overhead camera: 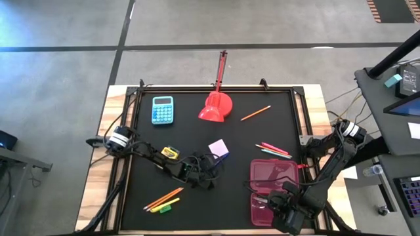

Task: Pack school essentials
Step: Put the blue pen into the pink supply box

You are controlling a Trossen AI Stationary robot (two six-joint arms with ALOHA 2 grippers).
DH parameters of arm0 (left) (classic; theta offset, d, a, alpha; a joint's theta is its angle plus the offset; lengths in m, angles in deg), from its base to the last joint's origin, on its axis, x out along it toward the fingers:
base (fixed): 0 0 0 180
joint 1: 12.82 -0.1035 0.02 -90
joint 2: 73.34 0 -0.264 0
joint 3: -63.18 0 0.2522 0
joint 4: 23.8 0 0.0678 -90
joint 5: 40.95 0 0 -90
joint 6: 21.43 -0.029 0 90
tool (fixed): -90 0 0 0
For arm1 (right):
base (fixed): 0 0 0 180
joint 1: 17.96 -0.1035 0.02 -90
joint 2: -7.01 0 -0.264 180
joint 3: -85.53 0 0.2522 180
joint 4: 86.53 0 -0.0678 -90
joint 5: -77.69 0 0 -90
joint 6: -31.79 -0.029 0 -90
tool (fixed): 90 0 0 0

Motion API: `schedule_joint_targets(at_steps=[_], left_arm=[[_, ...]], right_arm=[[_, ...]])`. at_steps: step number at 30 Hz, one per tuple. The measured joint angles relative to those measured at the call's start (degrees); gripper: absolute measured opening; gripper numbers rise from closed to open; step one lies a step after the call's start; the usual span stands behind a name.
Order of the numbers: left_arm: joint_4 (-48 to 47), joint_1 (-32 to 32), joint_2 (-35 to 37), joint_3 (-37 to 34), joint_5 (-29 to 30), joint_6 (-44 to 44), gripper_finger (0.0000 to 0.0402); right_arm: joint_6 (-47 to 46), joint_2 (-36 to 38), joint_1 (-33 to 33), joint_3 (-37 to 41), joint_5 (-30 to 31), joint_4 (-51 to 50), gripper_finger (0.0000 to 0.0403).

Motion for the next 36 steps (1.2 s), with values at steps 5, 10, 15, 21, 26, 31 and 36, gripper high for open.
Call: schedule_joint_targets(at_steps=[5, 10, 15, 21, 26, 31, 36], left_arm=[[0.0, -0.2, 0.0, -0.2, -1.3, 0.1, 0.008], [-0.2, -0.2, 0.0, -0.2, -2.7, 0.2, 0.003], [-1.0, -0.2, 0.8, 0.4, -3.6, 0.1, 0.003], [-0.2, -0.5, 4.8, 1.0, -5.6, -0.3, 0.003], [2.4, -1.3, 8.8, 1.0, -4.1, -0.4, 0.0034], [7.4, -1.1, 13.2, 1.1, -4.1, -0.5, 0.0037], [11.9, -1.1, 17.4, 1.1, -3.5, -0.5, 0.0039]], right_arm=[[0.0, 0.0, 0.0, 0.0, 0.0, 0.0, 0.0169], [0.0, 0.0, 0.0, 0.0, 0.0, 0.0, 0.0169], [0.1, 0.0, 0.0, 0.0, 0.0, -0.1, 0.0169], [1.7, 1.2, 0.0, -1.2, 0.0, -0.4, 0.0169], [5.8, 5.0, -0.1, -3.6, 7.7, 0.1, 0.0169], [8.8, 9.9, -0.3, -5.4, 26.7, 0.4, 0.0169], [10.1, 14.2, -0.3, -7.8, 45.1, 0.8, 0.0169]])
